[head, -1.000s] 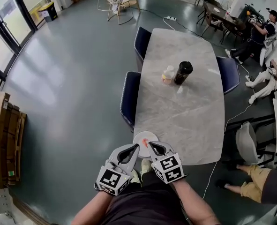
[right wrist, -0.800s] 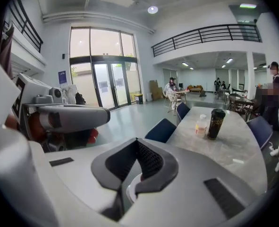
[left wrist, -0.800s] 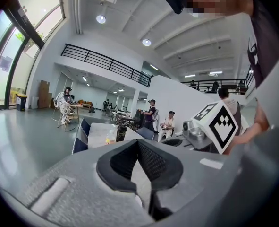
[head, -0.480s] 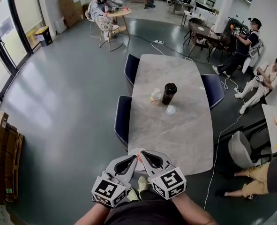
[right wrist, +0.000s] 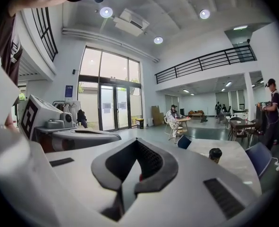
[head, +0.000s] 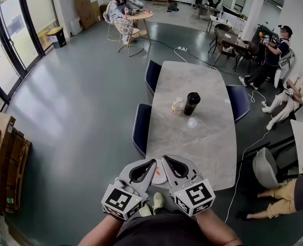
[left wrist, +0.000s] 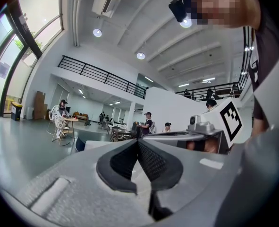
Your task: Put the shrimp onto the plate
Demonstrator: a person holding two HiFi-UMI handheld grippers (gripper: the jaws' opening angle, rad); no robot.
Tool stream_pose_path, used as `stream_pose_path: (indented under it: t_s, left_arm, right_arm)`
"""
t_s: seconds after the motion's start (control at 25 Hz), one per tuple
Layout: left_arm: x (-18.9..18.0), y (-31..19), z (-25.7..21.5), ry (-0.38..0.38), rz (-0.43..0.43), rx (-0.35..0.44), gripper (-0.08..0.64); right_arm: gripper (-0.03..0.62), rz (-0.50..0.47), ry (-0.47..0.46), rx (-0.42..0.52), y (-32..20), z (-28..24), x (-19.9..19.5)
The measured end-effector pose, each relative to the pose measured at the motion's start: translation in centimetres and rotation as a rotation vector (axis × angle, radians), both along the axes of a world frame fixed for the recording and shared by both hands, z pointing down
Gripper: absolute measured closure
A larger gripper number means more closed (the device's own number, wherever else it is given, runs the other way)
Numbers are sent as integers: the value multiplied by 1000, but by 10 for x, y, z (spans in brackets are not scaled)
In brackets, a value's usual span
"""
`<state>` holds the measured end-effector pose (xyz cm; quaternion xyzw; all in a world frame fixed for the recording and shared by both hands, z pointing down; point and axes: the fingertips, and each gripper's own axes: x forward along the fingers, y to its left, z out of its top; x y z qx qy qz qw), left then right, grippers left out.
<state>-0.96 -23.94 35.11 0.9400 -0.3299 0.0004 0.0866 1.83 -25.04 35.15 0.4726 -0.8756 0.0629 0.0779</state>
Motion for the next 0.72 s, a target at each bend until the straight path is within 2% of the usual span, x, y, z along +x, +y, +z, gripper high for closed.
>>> stream_pose_path:
  t_s: [0.36, 0.72]
  left_arm:
    - [0, -7, -9, 29, -23, 21, 554]
    - [1, -6, -9, 21, -34, 22, 554]
  right_arm:
    - [592, -24, 1, 5, -6, -3, -2]
    - [592, -41, 0, 8, -6, -4, -2]
